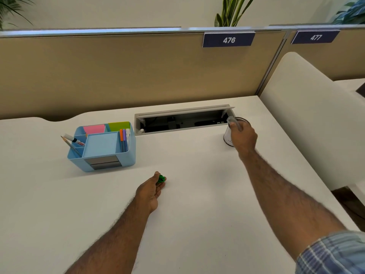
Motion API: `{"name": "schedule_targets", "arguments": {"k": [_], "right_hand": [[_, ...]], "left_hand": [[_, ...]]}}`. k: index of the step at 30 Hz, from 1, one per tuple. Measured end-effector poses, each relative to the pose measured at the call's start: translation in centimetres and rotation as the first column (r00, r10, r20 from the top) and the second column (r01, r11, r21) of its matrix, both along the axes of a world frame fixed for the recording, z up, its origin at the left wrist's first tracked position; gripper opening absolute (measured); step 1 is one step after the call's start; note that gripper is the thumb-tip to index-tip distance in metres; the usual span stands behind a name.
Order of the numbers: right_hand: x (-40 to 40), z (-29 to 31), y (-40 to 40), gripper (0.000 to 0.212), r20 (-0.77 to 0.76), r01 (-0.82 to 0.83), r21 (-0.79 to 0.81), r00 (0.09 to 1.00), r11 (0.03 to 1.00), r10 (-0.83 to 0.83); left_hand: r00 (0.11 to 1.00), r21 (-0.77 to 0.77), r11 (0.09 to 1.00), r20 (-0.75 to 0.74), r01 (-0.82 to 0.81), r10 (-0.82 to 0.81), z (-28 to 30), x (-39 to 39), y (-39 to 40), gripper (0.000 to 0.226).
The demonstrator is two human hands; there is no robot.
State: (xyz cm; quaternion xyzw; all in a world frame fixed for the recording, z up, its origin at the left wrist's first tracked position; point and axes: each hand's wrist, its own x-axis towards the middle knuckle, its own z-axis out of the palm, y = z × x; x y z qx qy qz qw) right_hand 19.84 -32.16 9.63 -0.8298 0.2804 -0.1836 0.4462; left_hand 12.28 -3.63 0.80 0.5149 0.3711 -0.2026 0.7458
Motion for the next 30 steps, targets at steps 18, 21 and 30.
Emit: {"name": "schedule_targets", "arguments": {"k": [18,21,30], "right_hand": [[-11.3,-8.3,13.1,0.025,-0.189,-0.546,0.209,0.791,0.811,0.582],[-11.5,-8.4,13.8,0.028,-0.199,-0.569,0.191,0.775,0.8,0.599],[-11.9,-8.4,14.6,0.03,-0.176,-0.591,0.138,0.775,0.795,0.607]], "left_hand": [[0.997,-0.015,0.997,0.038,-0.072,0.072,0.1,-1.3,-0.6,0.029],[0.993,-0.035,0.994,0.05,-0.103,0.105,0.4,-1.6,-0.9,0.027],[0.991,-0.084,0.99,0.06,-0.113,0.119,0.8,-2.6,-0.9,0.02]]}}
